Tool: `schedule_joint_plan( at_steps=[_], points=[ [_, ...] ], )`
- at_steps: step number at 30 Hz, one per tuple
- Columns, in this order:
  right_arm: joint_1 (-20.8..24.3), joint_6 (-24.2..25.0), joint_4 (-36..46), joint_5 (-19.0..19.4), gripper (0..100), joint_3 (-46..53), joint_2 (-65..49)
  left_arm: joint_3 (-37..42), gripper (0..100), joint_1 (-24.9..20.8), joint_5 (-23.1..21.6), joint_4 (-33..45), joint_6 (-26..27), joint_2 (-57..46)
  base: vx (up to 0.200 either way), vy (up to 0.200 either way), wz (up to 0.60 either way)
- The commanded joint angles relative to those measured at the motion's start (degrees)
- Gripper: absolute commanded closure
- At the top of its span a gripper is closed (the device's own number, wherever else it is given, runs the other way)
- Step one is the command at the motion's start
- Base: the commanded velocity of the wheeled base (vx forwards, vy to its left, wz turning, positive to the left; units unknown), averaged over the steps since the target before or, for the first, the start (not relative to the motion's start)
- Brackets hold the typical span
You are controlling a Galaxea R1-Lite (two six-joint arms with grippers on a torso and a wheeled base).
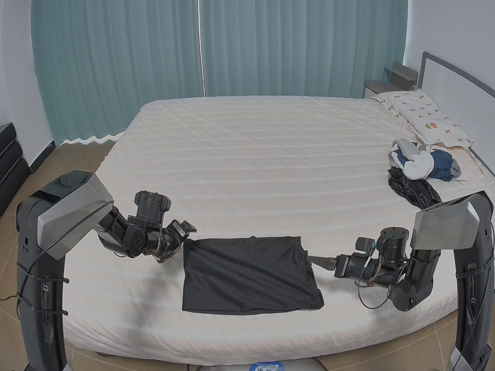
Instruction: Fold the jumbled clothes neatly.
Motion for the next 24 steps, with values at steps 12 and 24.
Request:
schedule_joint_plan(
  at_steps=[12, 24],
  points=[
    [3.2, 6.5, 21.8, -10.0, 0, -25.3, 4.6, 4.2, 0, 1.8, -6.2, -0.5, -0.3, -4.3, 0.000, 0.000, 0.00],
    [5.3, 10.9, 25.3, -10.2, 0, -31.1, 6.9, 4.1, 0, 1.5, -5.7, -0.7, -0.1, -4.1, 0.000, 0.000, 0.00]
  ],
)
